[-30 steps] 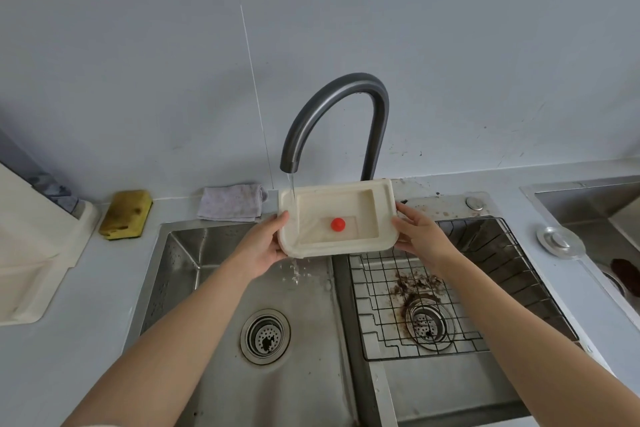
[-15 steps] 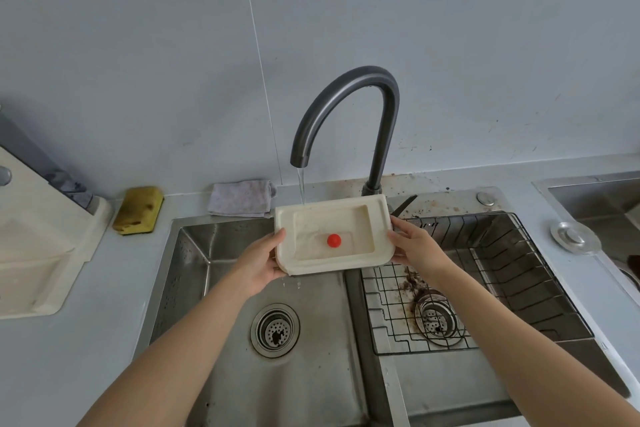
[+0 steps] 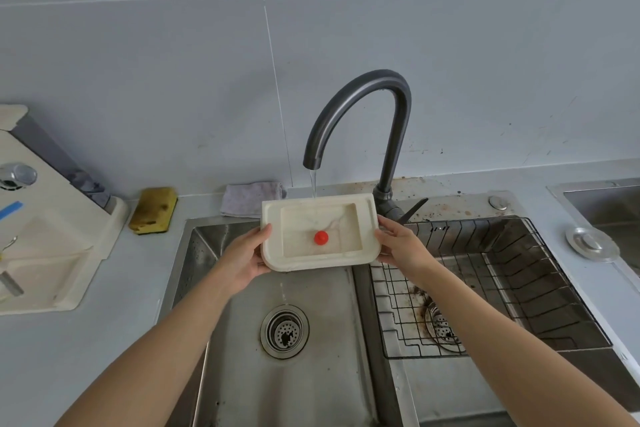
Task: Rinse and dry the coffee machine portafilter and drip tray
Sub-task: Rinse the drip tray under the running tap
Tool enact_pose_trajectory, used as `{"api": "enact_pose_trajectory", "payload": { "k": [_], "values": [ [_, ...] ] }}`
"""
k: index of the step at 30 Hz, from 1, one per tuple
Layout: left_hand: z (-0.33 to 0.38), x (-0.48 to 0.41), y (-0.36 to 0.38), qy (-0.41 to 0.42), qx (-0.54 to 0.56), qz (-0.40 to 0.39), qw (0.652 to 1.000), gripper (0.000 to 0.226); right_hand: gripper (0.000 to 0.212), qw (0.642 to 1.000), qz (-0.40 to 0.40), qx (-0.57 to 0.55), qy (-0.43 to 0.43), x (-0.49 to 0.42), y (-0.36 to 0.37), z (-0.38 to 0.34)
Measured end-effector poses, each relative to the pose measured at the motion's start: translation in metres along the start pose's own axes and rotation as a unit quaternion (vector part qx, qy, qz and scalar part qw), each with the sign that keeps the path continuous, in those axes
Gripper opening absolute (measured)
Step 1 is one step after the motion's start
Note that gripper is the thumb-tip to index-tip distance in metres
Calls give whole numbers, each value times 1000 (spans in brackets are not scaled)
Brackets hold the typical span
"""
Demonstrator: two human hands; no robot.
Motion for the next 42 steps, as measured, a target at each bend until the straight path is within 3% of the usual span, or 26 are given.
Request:
{"api": "enact_pose_trajectory", "payload": {
  "k": [8, 13, 21, 33, 42],
  "values": [
    [8, 10, -25, 21, -6, 36, 999, 36, 29, 999, -50, -8, 6, -8, 28, 0],
    [5, 17, -37, 17, -8, 56, 998, 39, 32, 998, -65, 8, 17, -12, 38, 6],
    [-2, 31, -41, 20, 3, 79, 997, 26, 30, 996, -84, 28, 27, -13, 45, 11],
    [8, 50, -43, 60, 34, 107, 992, 40, 39, 992, -101, 69, -8, -12, 59, -22],
    [28, 40, -27, 100, 87, 86, 987, 14, 43, 987, -84, 114, -80, -10, 54, -60]
  ]
}}
Point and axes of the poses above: each hand's wrist, its own x-axis away from the middle knuckle, its own y-axis out of the palm, z = x × y, the point moved 7 cm from there along -x, towards the middle knuckle, and after that the axes turned 6 degrees about y, right-handed, at the moved point
